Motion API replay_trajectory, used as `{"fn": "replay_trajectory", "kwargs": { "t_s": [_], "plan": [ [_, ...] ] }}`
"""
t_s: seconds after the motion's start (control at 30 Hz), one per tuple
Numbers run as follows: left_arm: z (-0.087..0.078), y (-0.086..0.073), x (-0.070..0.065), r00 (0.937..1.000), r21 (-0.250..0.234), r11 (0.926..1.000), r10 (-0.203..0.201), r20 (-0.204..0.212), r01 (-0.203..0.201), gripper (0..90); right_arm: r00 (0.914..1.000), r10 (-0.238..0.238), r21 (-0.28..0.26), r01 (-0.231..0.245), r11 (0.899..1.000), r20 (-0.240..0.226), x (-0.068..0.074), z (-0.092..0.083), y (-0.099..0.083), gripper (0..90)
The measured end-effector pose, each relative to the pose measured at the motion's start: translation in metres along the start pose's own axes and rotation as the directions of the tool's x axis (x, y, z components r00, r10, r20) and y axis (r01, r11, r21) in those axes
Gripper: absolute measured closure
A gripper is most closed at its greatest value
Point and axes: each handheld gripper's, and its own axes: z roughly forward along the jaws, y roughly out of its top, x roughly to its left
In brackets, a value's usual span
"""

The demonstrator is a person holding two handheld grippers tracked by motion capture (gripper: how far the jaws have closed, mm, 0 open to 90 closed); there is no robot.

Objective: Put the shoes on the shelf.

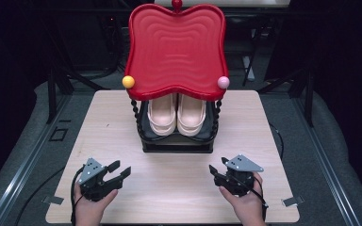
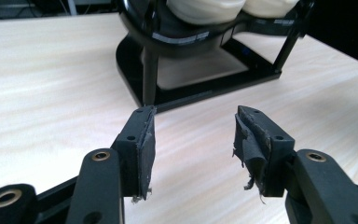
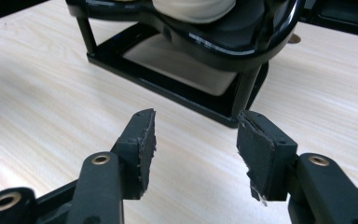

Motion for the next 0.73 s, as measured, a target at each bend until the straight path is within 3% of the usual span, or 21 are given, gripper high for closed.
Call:
{"fn": "replay_trajectory", "kwargs": {
  "t_s": [0.2,0.33,0.43,0.5,0.63,0.73],
  "plan": [
    [0.0,-0.016,0.003,0.9998,0.026,0.9995,0.017,-0.008,-0.017,47.9,1.0,-0.005,0.032,0.005,0.999,-0.001,-0.002,0.002,-0.018,46.5],
    [0.0,-0.023,0.004,0.9998,0.042,0.999,0.015,-0.014,-0.015,47.9,0.9995,-0.032,0.092,0.032,0.995,-0.004,-0.003,0.01,-0.032,46.7],
    [0.001,-0.029,0.006,0.9998,0.055,0.9984,0.015,-0.015,-0.015,47.9,0.9986,-0.051,0.083,0.052,0.995,-0.009,0.0,0.018,-0.039,46.8],
    [0.004,-0.032,0.007,0.9996,0.073,0.9972,0.019,-0.018,-0.018,47.9,0.9978,-0.064,0.11,0.066,0.992,-0.018,0.003,0.02,-0.041,46.7],
    [0.01,-0.037,0.009,0.9999,0.081,0.9966,-0.013,0.009,0.013,47.8,0.996,-0.082,0.086,0.085,0.993,-0.036,0.006,0.027,-0.046,46.7],
    [0.016,-0.039,0.008,0.9999,0.076,0.9971,-0.001,0.017,0.0,46.2,0.9959,-0.084,0.082,0.086,0.993,-0.035,0.006,0.03,-0.048,46.3]
  ]
}}
